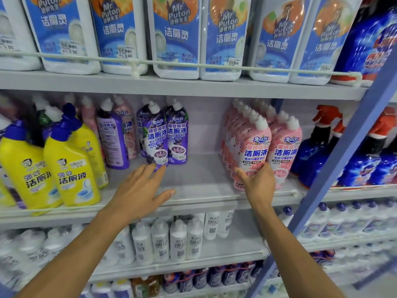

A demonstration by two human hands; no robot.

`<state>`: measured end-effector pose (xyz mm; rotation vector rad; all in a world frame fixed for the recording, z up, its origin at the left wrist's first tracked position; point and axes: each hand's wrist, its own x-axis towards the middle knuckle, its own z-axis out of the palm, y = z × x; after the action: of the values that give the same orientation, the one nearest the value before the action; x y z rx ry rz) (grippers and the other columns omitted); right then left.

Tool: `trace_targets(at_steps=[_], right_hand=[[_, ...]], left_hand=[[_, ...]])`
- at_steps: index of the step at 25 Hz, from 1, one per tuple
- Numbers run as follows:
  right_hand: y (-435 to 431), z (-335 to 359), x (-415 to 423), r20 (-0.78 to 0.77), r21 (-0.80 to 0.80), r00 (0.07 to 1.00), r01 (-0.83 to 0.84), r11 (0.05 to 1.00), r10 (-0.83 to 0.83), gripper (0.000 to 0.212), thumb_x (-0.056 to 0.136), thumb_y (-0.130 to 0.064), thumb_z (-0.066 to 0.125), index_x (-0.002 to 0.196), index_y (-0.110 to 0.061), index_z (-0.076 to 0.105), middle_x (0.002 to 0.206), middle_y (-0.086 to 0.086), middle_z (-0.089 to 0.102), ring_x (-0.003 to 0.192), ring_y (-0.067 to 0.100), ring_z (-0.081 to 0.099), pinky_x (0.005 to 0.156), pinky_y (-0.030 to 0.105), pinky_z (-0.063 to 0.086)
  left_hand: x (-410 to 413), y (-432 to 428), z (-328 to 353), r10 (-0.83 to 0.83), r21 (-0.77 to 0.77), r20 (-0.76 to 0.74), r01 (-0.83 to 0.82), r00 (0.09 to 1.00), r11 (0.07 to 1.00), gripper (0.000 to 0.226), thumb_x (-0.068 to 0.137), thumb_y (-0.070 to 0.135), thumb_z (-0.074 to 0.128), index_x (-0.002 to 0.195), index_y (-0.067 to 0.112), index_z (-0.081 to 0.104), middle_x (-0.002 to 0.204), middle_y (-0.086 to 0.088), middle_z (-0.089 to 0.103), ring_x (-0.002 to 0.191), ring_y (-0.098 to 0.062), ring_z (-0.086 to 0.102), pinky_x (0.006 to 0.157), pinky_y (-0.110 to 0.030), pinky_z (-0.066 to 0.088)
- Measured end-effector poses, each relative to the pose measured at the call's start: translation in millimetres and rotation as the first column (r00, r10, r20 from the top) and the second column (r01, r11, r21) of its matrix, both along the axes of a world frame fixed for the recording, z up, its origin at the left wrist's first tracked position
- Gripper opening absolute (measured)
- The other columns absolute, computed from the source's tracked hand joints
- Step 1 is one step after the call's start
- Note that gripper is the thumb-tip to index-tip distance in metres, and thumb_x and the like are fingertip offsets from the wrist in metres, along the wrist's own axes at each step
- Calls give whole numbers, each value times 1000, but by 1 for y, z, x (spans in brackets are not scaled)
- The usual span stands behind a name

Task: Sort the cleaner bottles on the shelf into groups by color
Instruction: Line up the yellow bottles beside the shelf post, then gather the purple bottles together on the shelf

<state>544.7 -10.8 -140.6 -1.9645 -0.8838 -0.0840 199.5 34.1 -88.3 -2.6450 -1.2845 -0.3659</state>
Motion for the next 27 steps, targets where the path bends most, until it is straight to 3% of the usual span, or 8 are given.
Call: trace_targets(at_steps=[6, 9, 12, 15, 18, 21, 24, 27], right_hand=[[-7, 5, -2, 21, -13, 999, -33, 999, 33, 78, 65, -77, 72, 114, -20, 51, 108, 2, 68, 95, 25, 66, 79, 46, 58], [-22, 10, 0, 41, -25, 995, -93, 995, 94, 61, 77, -55, 77, 120, -19, 55, 110, -5, 68, 94, 15, 65, 81, 35, 56], [-45, 9, -11, 174, -175, 976, -100, 980, 130, 48, 89, -50, 67, 118, -13, 55, 112, 6, 64, 94, 25, 62, 73, 34, 50], [-60, 3, -38, 269, -287, 935, -152, 946, 232, 55, 94, -54, 60, 125, -10, 53, 120, 10, 59, 105, 30, 59, 77, 41, 53], [-59, 8, -59, 317, -401, 814, -350, 847, 487, 65, 96, -55, 55, 138, -6, 49, 137, 12, 53, 126, 30, 50, 100, 41, 48], [-49, 18, -75, 312, -546, 642, -482, 685, 700, 81, 96, -63, 49, 153, -8, 35, 157, 12, 37, 145, 28, 33, 119, 38, 32], [-30, 29, -95, 298, -598, 518, -553, 580, 802, 86, 94, -70, 42, 159, -15, 25, 164, 9, 27, 151, 25, 24, 123, 36, 25], [-1, 44, -123, 291, -570, 455, -623, 535, 841, 84, 96, -68, 43, 159, -17, 23, 164, 6, 26, 150, 24, 25, 122, 36, 26]], left_hand=[[-15, 9, 4, 11, 21, 21, -12, 1000, 1000, 88, 89, 76, 20, 147, 15, 43, 131, -8, 55, 123, -30, 52, 97, -42, 49], [-18, 10, -2, 14, 16, 9, -14, 1000, 1000, 89, 89, 77, 19, 148, 15, 42, 128, -8, 57, 120, -29, 52, 95, -40, 49], [-14, 7, -13, 5, 4, 17, -5, 1000, 1000, 87, 88, 76, 19, 148, 17, 42, 130, -7, 57, 120, -29, 53, 92, -40, 50], [-11, 8, -15, -6, -6, 15, 6, 1000, 1000, 88, 88, 77, 18, 147, 17, 42, 132, -8, 57, 120, -29, 54, 92, -41, 51], [-11, 7, -17, 0, -5, -4, 0, 1000, 1000, 90, 87, 78, 16, 150, 18, 39, 137, -6, 54, 125, -28, 52, 96, -40, 48], [-22, 7, -18, 7, 5, -13, -6, 1000, 1000, 86, 88, 78, 16, 150, 21, 35, 135, -3, 54, 124, -25, 50, 97, -38, 47], [-37, 9, -14, 62, 1, -8, -62, 998, 998, 84, 88, 77, 17, 147, 21, 39, 134, -4, 53, 124, -25, 50, 98, -39, 48], [-50, 11, -13, 111, 20, 16, -111, 994, 994, 81, 89, 76, 21, 144, 20, 42, 128, -4, 55, 120, -27, 52, 96, -42, 49]])
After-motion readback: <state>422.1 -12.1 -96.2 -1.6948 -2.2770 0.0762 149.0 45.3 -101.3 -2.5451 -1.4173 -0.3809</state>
